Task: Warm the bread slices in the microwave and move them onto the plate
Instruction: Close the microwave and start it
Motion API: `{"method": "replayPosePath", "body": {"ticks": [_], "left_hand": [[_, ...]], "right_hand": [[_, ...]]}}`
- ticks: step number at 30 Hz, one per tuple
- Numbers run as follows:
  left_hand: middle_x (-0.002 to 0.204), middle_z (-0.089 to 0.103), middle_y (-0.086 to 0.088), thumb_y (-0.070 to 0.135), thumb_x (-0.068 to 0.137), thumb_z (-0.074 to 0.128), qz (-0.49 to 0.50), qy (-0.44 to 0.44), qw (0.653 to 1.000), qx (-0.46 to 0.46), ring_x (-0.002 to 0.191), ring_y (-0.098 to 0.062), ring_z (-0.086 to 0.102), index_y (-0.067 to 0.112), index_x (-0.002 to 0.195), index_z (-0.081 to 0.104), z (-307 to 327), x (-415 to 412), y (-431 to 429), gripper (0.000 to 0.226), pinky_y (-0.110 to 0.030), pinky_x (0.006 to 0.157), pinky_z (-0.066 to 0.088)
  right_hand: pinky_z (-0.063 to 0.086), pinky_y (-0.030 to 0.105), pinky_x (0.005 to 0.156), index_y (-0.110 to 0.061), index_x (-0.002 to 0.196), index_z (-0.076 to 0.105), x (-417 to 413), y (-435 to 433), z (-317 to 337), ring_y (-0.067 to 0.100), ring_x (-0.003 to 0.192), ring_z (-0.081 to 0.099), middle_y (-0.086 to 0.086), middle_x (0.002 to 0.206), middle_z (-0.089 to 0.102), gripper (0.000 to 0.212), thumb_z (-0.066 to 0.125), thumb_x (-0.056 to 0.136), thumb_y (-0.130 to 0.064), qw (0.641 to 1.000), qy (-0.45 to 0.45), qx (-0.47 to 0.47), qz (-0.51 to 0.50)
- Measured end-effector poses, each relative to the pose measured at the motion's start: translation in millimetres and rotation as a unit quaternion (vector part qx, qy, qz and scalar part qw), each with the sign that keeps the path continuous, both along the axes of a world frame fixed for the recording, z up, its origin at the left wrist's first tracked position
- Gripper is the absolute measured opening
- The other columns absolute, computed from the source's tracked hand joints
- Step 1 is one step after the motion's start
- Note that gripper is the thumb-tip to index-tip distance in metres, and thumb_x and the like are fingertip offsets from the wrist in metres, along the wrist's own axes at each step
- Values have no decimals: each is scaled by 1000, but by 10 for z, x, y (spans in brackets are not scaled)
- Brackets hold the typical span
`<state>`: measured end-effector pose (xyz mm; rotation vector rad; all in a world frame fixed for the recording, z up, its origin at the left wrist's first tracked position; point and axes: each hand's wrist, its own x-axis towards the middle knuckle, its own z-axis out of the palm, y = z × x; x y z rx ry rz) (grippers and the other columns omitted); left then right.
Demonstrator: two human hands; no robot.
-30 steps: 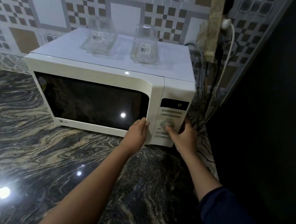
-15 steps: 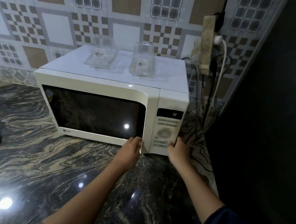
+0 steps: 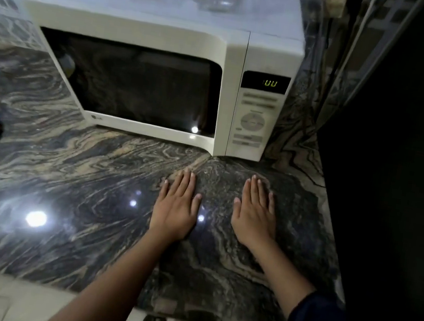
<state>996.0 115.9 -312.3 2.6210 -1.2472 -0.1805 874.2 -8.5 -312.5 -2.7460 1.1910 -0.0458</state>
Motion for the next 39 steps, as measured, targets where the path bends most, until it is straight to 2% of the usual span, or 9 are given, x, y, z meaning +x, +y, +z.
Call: {"method": "replayPosePath", "body": {"ticks": [5, 8, 12, 24, 31, 33, 35, 37, 39], "left_hand": [[159, -1, 1, 43, 90, 4, 1, -6, 1000, -1, 146, -10, -7, 16, 150, 4, 3, -5, -14, 66, -33, 116, -9], [159, -3, 1, 42, 90, 2, -1, -6, 1000, -1, 146, -10, -8, 15, 150, 2, 5, 4, -16, 66, -32, 115, -10], [159, -4, 1, 43, 89, 1, -4, -5, 1000, 1, 145, -10, -10, 16, 150, 0, 1, 1, -6, 66, -31, 115, -11], [159, -4, 3, 48, 86, -6, 2, -3, 1000, -12, 145, -8, -10, 18, 150, 1, -11, -5, -7, 71, -30, 115, -11], [159, -6, 4, 51, 77, -15, -1, -3, 1000, -12, 137, -1, -18, 18, 150, -1, -3, 4, -8, 81, -29, 113, -14], [159, -5, 4, 51, 76, -15, 0, -2, 1000, -11, 140, -3, -16, 18, 150, 0, 4, 2, -8, 82, -29, 114, -13], [159, -5, 4, 52, 77, -14, 2, -1, 1000, -13, 143, -7, -12, 19, 150, 0, 10, -3, -5, 82, -30, 114, -12], [159, -4, 4, 52, 76, -14, 3, -3, 1000, -11, 144, -7, -11, 19, 150, 1, 15, -1, -3, 82, -29, 114, -13], [159, -4, 4, 52, 76, -15, 2, -4, 1000, -11, 142, -5, -13, 19, 150, 1, 18, 0, -3, 82, -29, 114, -13]], "right_hand": [[-6, 39, 117, -10, 150, 2, -10, -9, -18, 13, 147, -6, 3, 159, -5, 70, 1, 87, -40, 1000, 14, 3, 7], [-6, 39, 117, -9, 150, 3, 6, -21, -20, 14, 147, -6, 4, 159, -5, 73, -3, 85, -41, 1000, 2, -2, 10], [-6, 39, 117, -9, 150, 6, -2, -18, -41, 15, 147, -5, 4, 159, -3, 87, -17, 74, -44, 1000, -6, -12, 14], [-9, 39, 116, -9, 150, 1, -12, -11, -11, 15, 147, -7, 4, 159, -6, 87, -19, 73, -45, 1000, -3, -5, 19], [-8, 38, 117, -11, 151, 5, -12, -28, 1, 15, 147, -5, 3, 159, -2, 88, -16, 73, -48, 999, -19, 13, 26], [-5, 38, 117, -12, 151, 10, -18, -45, 16, 14, 147, 0, 1, 160, 3, 78, -4, 83, -49, 999, -38, 33, 20], [3, 37, 119, -13, 150, 18, -23, -81, 50, 16, 146, 10, 1, 159, 13, 61, 22, 96, -42, 995, -82, 62, 3], [15, 34, 116, -11, 147, 25, 6, -136, 134, 19, 142, 22, 4, 155, 23, 56, 38, 98, -34, 984, -146, 101, -22], [27, 33, 110, -9, 145, 28, 88, -233, 260, 23, 137, 31, 9, 150, 29, 56, 45, 96, -31, 956, -234, 164, -66]]}}
